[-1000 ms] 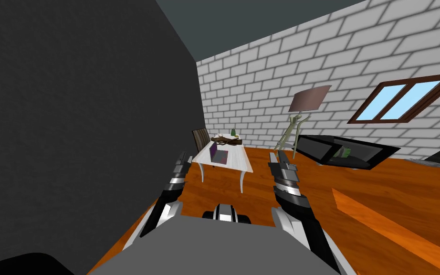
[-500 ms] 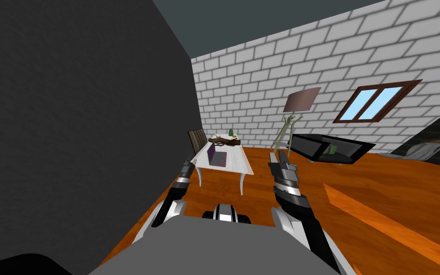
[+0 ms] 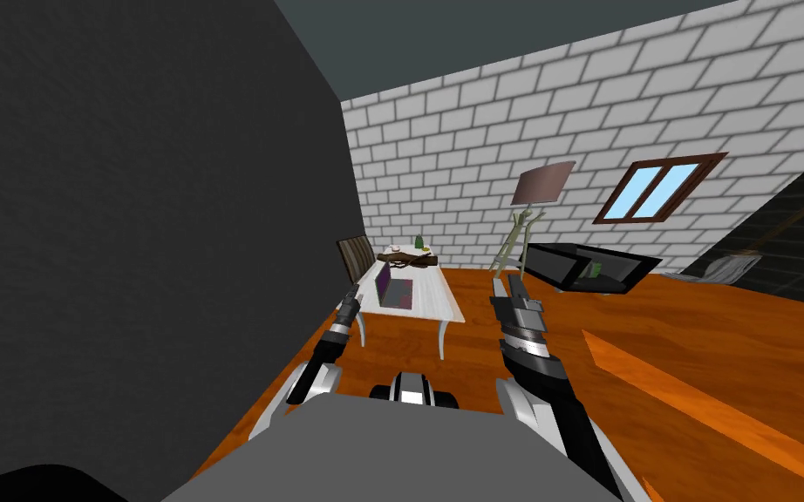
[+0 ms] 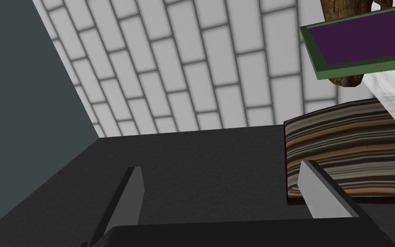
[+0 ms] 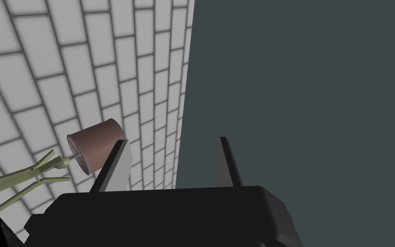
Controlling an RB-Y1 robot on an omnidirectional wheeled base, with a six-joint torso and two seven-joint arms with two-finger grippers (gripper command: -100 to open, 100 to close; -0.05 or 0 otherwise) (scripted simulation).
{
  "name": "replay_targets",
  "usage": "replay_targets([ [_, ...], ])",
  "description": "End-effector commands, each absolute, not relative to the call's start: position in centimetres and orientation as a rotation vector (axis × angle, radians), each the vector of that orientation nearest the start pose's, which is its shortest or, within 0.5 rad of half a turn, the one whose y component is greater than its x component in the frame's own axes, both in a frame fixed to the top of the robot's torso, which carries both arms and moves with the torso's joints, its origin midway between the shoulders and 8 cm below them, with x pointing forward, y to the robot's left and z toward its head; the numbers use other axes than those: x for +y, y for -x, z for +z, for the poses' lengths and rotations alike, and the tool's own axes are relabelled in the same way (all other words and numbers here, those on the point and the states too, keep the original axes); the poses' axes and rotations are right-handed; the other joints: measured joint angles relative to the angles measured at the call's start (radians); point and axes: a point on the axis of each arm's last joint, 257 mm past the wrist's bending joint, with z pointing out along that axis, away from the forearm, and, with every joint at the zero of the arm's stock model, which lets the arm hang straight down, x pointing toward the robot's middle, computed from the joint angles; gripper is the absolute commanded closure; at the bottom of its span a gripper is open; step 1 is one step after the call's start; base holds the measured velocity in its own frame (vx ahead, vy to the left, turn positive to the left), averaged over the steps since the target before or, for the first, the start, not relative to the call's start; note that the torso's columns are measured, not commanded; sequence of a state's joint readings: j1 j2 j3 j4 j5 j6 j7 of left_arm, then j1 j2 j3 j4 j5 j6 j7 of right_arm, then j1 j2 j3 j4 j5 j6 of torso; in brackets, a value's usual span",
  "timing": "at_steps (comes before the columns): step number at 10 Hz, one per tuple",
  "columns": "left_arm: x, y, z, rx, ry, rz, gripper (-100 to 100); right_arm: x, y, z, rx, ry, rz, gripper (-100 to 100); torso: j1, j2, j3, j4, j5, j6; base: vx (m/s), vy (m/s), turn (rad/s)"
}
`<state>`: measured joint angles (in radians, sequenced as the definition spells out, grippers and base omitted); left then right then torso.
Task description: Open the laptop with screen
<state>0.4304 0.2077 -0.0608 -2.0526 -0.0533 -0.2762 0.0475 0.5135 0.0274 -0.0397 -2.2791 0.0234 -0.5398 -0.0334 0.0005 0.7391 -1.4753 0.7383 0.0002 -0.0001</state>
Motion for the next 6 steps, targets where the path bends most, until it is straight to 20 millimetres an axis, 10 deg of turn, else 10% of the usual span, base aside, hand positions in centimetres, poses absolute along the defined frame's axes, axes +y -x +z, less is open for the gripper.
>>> replay_targets([
  [1, 25.1, -42.3, -14.2, 1.188, 0.776, -1.177, -100, -29.2, -33.4, 2.8, 0.574, -0.647, 1.279, 0, 0.0, -0.002, -0.001, 0.0, 0.0, 0.0, 0.093, 0.062, -0.124],
  [6, 25.0, -43.4, -18.3, 1.343, 0.726, -1.083, -100, -29.2, -33.4, 2.8, 0.574, -0.647, 1.279, 0, 0.0, 0.0, 0.0, 0.0, 0.0, 0.0, 0.08, 0.044, -0.094],
])
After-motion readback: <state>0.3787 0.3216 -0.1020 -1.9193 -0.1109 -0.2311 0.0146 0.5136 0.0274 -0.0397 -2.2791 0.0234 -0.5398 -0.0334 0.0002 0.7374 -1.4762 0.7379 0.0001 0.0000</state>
